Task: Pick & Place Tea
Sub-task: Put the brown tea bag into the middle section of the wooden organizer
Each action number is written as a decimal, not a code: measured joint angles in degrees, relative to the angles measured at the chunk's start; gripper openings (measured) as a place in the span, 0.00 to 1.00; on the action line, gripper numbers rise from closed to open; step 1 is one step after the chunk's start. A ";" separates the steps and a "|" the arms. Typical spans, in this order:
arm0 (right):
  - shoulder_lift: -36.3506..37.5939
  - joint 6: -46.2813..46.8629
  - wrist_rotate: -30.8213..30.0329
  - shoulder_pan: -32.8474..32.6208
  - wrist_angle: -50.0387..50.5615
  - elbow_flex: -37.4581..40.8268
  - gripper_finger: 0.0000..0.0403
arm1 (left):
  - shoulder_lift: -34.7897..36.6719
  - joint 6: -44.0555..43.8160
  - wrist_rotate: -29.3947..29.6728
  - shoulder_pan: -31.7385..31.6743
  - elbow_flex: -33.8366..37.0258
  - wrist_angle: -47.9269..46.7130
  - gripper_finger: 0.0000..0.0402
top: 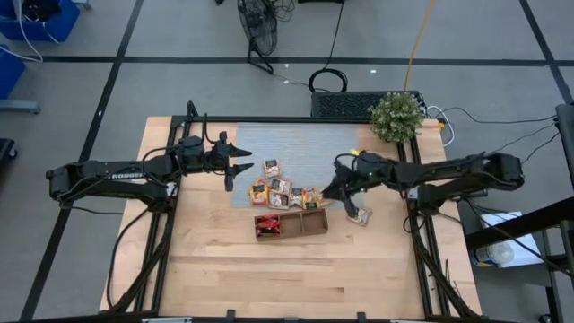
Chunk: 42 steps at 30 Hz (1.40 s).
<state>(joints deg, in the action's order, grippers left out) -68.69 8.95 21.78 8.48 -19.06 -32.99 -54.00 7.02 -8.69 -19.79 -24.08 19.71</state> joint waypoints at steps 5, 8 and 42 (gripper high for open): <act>-9.00 5.05 7.61 -2.12 -16.67 0.00 0.01 | 0.00 -0.01 0.00 0.00 0.00 0.02 0.44; -16.12 6.40 8.27 -3.32 -23.72 -0.32 0.01 | 0.00 0.00 0.00 0.00 0.00 0.02 0.44; -36.25 2.41 -6.63 -13.17 -25.04 -11.63 0.41 | 0.02 0.00 0.00 0.02 0.00 -0.05 0.44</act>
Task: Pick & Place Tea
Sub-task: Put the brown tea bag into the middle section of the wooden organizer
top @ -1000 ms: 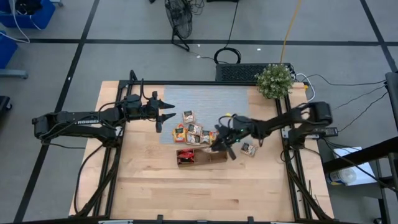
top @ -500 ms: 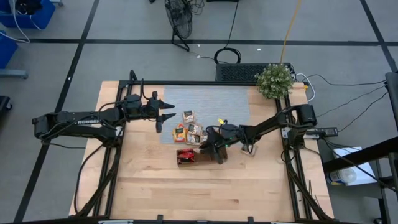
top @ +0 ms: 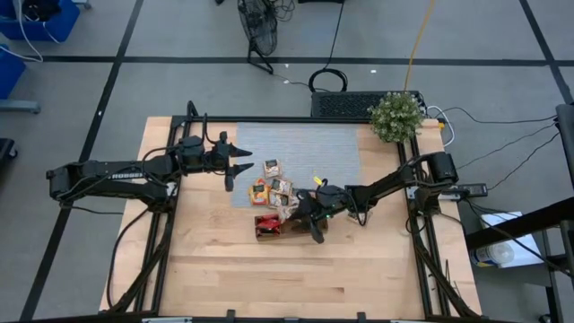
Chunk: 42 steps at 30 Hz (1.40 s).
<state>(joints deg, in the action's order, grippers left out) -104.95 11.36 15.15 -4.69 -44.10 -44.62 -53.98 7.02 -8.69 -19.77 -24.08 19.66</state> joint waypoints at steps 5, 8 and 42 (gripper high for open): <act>0.32 0.54 0.06 -0.12 1.36 0.00 0.39 | 0.00 -0.01 0.00 0.00 0.00 -0.02 0.44; 0.30 1.08 0.70 -0.66 5.86 0.00 0.39 | 0.00 0.01 0.00 0.00 0.00 -0.01 0.44; 0.94 -28.05 -4.40 1.52 47.71 -21.87 0.39 | 0.00 0.01 -0.02 -0.02 0.02 0.11 0.44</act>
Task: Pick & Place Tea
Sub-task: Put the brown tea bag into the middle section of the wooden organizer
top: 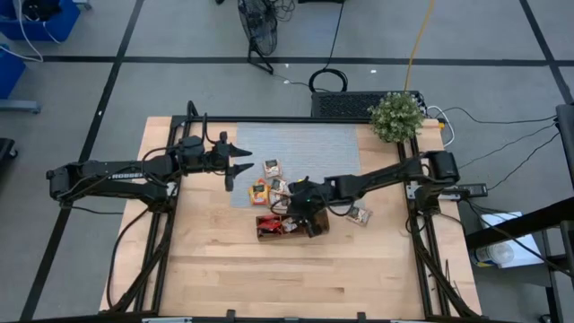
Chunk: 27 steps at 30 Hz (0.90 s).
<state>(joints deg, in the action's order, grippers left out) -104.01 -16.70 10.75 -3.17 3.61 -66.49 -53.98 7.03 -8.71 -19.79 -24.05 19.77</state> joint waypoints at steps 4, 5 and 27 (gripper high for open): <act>-1.88 0.60 1.74 1.05 -1.98 -0.42 0.38 | 0.00 0.00 0.02 0.00 0.00 0.00 0.44; -2.44 1.08 2.89 1.36 -2.50 -0.42 0.38 | 0.00 -0.01 0.01 0.00 0.00 -0.03 0.44; -2.43 -0.41 4.37 1.15 -1.85 -0.42 0.00 | 0.00 -0.01 0.01 0.01 0.00 0.00 0.44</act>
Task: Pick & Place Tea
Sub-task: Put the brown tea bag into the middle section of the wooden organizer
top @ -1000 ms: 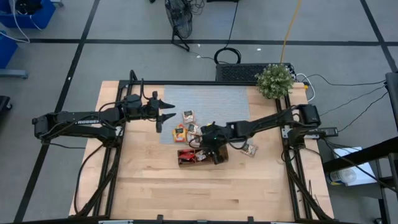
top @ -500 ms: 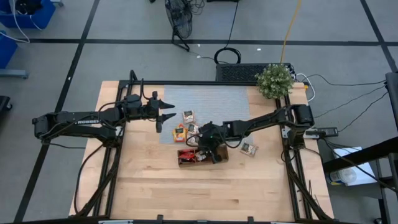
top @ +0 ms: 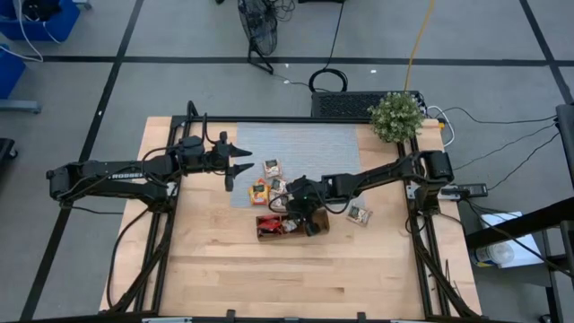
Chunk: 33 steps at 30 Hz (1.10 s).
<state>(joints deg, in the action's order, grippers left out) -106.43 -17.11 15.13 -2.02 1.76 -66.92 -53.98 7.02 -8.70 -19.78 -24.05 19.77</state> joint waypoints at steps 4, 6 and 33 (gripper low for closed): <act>0.13 -0.10 -0.23 -1.04 -0.38 0.00 0.00 | 0.00 -0.01 0.01 0.01 0.00 0.00 0.44; 0.58 -0.08 -2.38 -1.87 -0.48 0.00 0.00 | 0.00 0.01 0.01 0.01 0.00 0.00 0.44; 2.79 20.43 -61.58 -20.74 -50.19 21.48 0.00 | 0.00 -0.01 -0.01 0.01 0.00 -0.02 0.44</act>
<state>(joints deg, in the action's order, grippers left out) -103.64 3.32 -46.45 -22.75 -48.44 -45.44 -53.98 7.01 -8.71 -19.78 -24.05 19.75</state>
